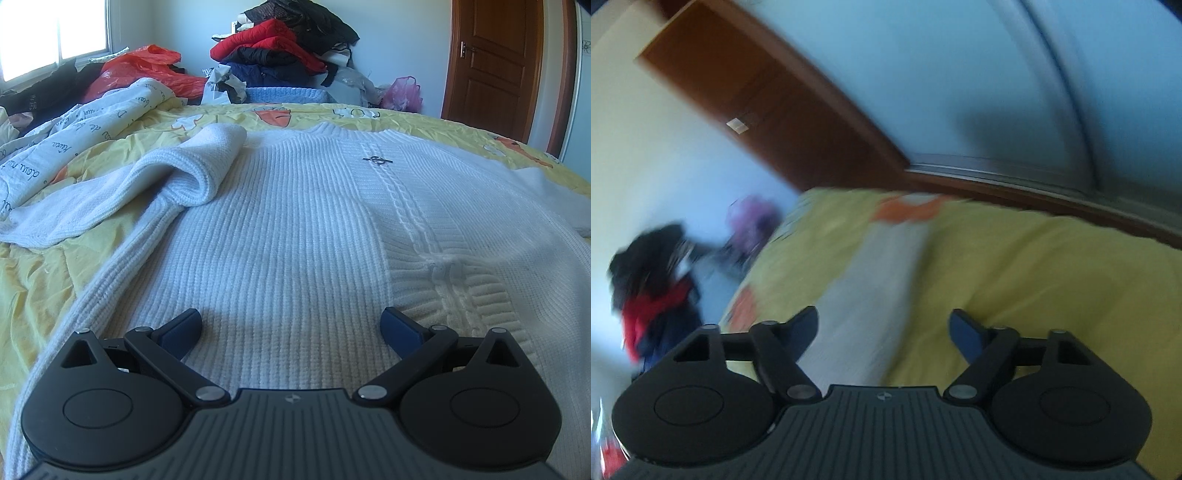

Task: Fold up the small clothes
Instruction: 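Grasp the white sweater sleeve with the right tool and fold it across the body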

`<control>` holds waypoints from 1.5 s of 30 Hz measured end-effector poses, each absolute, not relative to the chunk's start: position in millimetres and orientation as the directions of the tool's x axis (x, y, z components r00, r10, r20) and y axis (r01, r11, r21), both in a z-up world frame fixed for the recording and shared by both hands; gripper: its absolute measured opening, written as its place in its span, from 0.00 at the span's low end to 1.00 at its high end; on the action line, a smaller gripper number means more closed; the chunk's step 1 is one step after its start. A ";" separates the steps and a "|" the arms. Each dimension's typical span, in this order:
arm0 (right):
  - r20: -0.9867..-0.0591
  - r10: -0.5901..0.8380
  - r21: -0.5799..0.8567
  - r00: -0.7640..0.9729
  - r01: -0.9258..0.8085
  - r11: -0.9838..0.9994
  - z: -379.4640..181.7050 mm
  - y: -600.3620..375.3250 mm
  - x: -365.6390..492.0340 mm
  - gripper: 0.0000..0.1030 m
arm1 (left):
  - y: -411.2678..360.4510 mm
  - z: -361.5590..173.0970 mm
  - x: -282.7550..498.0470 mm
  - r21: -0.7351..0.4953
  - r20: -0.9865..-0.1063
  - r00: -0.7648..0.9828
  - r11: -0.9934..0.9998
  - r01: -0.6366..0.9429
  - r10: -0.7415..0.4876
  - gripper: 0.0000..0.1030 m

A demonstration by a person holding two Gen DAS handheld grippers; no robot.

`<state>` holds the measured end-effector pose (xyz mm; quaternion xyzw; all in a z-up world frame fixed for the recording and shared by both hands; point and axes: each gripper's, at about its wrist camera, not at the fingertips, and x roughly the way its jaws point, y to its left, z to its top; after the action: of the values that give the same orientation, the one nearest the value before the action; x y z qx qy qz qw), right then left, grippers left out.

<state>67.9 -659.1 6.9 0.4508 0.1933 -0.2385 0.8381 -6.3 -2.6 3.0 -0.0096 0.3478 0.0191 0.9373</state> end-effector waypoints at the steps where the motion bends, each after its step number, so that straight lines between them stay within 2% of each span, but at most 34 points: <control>1: -0.523 -0.225 0.675 0.822 0.561 0.479 2.5 -663.5 69.2 0.72 | -3.0 2.8 -6.4 -0.005 -0.652 0.757 0.999 -0.042 0.029 1.00; 5: -0.506 -0.205 0.666 0.838 0.531 0.524 -2.3 -664.2 89.7 0.72 | -3.2 2.5 -6.1 -0.005 -0.652 0.757 0.999 -0.042 0.029 1.00; 6: -0.502 -0.210 0.656 0.839 0.527 0.540 -3.4 -662.3 95.4 0.69 | -2.6 2.7 -5.9 -0.005 -0.653 0.757 0.999 -0.042 0.028 1.00; 7: -0.502 -0.215 0.642 0.838 0.528 0.557 -4.1 -660.2 100.9 0.54 | -3.0 2.4 -6.2 -0.005 -0.652 0.757 0.999 -0.042 0.029 1.00; 8: -0.510 -0.225 0.618 0.830 0.536 0.575 -3.9 -659.1 107.3 0.44 | -3.4 2.3 -6.3 -0.004 -0.652 0.758 0.999 -0.042 0.029 1.00; 9: -0.529 -0.240 0.590 0.814 0.556 0.586 -5.0 -660.1 112.5 0.21 | -3.5 2.3 -6.2 -0.004 -0.652 0.758 0.999 -0.042 0.029 1.00; 10: -0.554 -0.256 0.563 0.792 0.583 0.585 -4.1 -661.6 116.6 0.16 | -3.2 2.4 -6.1 -0.005 -0.652 0.758 0.999 -0.042 0.029 1.00; 13: -0.528 -0.276 0.585 0.803 0.580 0.567 4.0 -660.5 111.1 0.16 | -3.4 2.2 -6.2 -0.004 -0.652 0.758 0.999 -0.042 0.029 1.00; 17: -0.415 -0.243 0.603 0.877 0.465 0.648 42.2 -626.4 102.4 0.15 | -3.1 2.2 -5.1 -0.005 -0.652 0.757 0.999 -0.043 0.029 1.00; 21: -0.290 -0.093 0.590 0.952 0.255 0.766 90.0 -550.3 109.6 0.14 | -3.5 1.9 -5.5 -0.005 -0.652 0.758 0.999 -0.042 0.029 1.00; 24: -0.234 0.079 0.556 0.969 0.067 0.828 111.7 -471.7 123.0 0.14 | -3.8 1.7 -5.5 -0.004 -0.652 0.758 0.999 -0.042 0.029 1.00; 28: -0.281 0.264 0.518 0.922 -0.086 0.851 103.8 -374.9 144.6 0.14 | -3.7 1.3 -4.8 -0.005 -0.652 0.758 0.999 -0.042 0.028 1.00; 33: -0.422 0.392 0.493 0.817 -0.156 0.856 54.7 -281.9 152.8 0.14 | -4.5 0.2 -4.0 -0.009 -0.651 0.758 0.999 -0.042 0.026 1.00; 35: -0.485 0.367 0.413 0.794 -0.162 0.896 43.3 -249.7 137.8 0.19 | -5.0 -0.1 -3.8 -0.007 -0.652 0.758 0.999 -0.042 0.028 1.00; 37: -0.549 0.343 0.378 0.762 -0.140 0.915 29.9 -239.9 130.4 0.34 | -4.2 0.1 -4.2 -0.007 -0.652 0.758 0.999 -0.042 0.028 1.00; 38: -0.542 0.356 0.399 0.762 -0.140 0.906 25.9 -243.8 123.0 0.36 | -4.2 0.0 -4.0 -0.006 -0.652 0.758 0.999 -0.042 0.028 1.00; 40: -0.489 0.381 0.452 0.785 -0.145 0.880 30.9 -261.5 102.1 0.48 | -4.5 0.3 -4.6 -0.002 -0.651 0.759 0.999 -0.033 0.024 1.00; 42: -0.443 0.375 0.495 0.815 -0.127 0.859 34.5 -284.2 81.2 0.55 | -1.1 5.8 -6.8 -0.032 -0.632 0.775 0.999 0.006 -0.025 1.00; 45: -0.419 0.353 0.528 0.837 -0.092 0.844 20.3 -314.1 59.4 0.58 | 11.1 35.0 -3.7 -0.252 -0.501 0.835 0.961 0.112 -0.229 1.00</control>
<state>59.4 -314.1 20.3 0.2516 0.2591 0.1204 0.9247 -3.7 11.1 35.0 -0.1069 0.2731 -0.0896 0.9518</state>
